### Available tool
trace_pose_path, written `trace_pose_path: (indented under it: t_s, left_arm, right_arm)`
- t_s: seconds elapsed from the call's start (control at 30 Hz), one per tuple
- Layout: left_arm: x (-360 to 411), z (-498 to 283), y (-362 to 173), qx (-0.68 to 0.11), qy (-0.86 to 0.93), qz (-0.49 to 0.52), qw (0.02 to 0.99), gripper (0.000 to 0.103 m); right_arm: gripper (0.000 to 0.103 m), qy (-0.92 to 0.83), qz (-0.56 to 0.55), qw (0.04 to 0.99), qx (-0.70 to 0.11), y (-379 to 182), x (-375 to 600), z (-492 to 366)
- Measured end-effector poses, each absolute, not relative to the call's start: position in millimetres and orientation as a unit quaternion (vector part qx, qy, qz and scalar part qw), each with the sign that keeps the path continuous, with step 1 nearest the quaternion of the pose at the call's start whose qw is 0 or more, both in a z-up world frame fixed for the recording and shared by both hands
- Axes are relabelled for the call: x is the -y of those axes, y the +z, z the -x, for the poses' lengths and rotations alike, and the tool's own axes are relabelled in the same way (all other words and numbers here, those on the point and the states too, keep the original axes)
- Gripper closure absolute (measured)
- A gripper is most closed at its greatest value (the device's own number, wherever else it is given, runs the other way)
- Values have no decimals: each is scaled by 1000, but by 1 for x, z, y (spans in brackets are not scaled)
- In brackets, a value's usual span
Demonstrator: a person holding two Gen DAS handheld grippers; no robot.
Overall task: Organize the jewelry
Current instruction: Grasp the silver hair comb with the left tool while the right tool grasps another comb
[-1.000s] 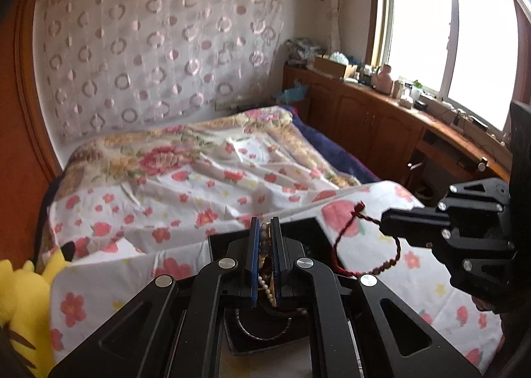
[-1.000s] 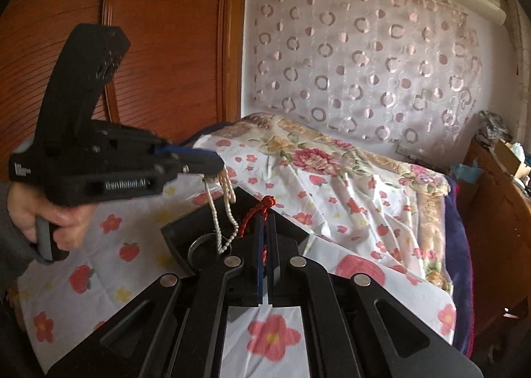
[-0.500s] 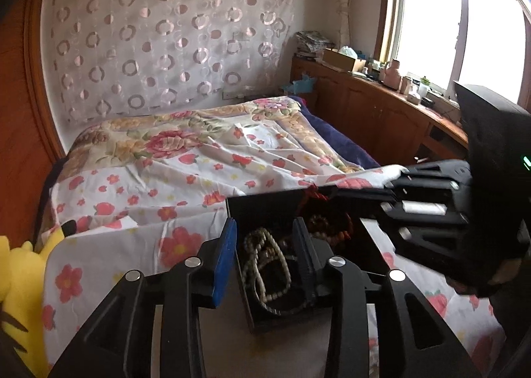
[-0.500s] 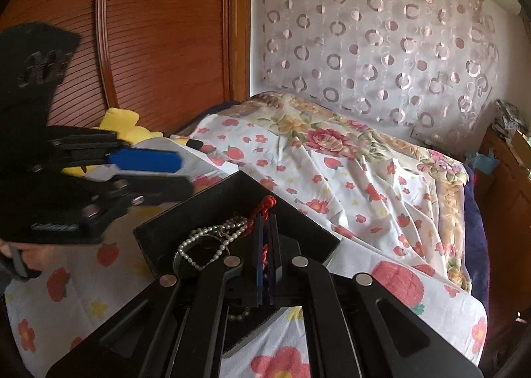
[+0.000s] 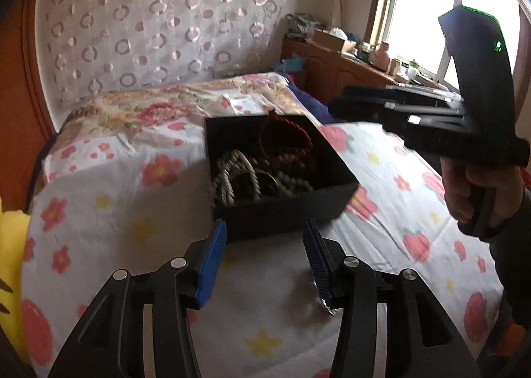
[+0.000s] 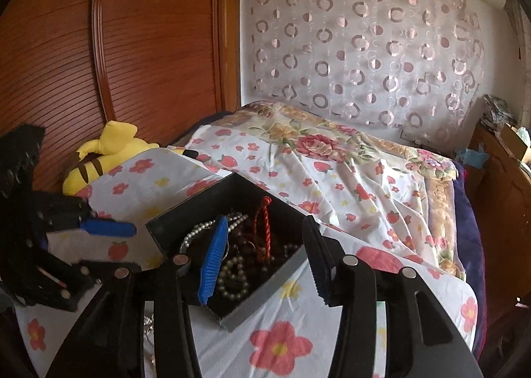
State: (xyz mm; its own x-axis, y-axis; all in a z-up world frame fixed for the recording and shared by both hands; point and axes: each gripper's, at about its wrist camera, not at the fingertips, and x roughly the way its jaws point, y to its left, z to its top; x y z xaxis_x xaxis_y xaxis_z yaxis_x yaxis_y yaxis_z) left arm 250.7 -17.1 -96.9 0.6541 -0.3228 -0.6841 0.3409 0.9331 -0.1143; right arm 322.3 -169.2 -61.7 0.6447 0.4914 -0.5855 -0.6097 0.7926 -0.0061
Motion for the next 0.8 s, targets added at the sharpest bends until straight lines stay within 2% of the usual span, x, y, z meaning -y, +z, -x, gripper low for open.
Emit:
trace_pose_path:
  t_s: [0.13,0.2,0.27,0.33,0.8]
  left_arm:
    - [25,-246,-107,-386,-195,-7,902,57]
    - [30,-245,-113,-394,-204,-12,896,67]
    - [36,-247,-118,-405,-214,-14,889,83]
    - [40,-246,-124,-413,-224,-12,883,86]
    - [52,-248,-140,-445,-233,12,865,88]
  right_arm:
    - [53,300,95,903,-292,-62,182,-308]
    - [53,296,93,903,-297,-67,190,-296]
    - [53,292,91,902,-305,-74,199,-287]
    - [53,287,92,901,-313,-82,206,-278]
    - [53,269,65,898,-343,-113,236,-249]
